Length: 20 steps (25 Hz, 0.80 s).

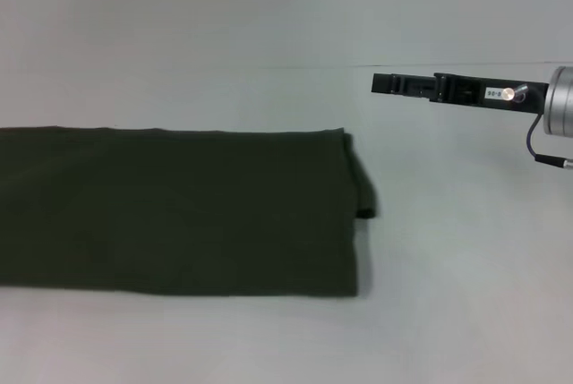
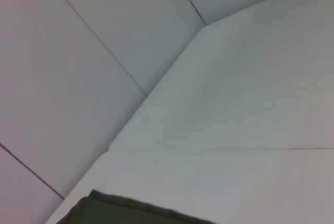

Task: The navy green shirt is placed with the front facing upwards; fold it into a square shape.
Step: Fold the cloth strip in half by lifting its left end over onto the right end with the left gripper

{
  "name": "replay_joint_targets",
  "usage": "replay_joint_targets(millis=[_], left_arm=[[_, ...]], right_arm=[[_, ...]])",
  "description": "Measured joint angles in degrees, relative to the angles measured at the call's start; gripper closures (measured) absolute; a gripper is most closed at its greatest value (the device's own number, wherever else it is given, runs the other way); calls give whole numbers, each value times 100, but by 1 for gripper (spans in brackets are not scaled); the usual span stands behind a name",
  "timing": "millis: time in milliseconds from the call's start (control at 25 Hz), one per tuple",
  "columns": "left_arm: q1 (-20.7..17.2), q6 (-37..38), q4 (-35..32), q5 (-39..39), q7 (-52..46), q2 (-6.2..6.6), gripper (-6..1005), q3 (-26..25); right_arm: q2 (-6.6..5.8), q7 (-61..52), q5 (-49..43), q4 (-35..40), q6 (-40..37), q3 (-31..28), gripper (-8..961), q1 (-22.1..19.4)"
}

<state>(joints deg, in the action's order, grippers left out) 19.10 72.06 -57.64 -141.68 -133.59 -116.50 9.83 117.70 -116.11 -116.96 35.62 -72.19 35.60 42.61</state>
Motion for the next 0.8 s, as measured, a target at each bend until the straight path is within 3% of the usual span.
replay_joint_targets(millis=[240, 440, 600, 800], left_arm=[[-74, 210, -124, 45, 2, 4, 973, -122], [147, 1014, -107, 744, 177, -82, 972, -58], [507, 1607, -46, 1404, 297, -238, 973, 188], [1002, 1809, 53, 2363, 331, -590, 972, 1094]], right_arm=[[-1, 11, -1, -5, 11, 0, 53, 30], [-49, 15, -1, -4, 10, -1, 54, -15], [-87, 36, -2, 0, -16, -1, 54, -82], [-143, 85, -5, 38, -81, -10, 54, -196]])
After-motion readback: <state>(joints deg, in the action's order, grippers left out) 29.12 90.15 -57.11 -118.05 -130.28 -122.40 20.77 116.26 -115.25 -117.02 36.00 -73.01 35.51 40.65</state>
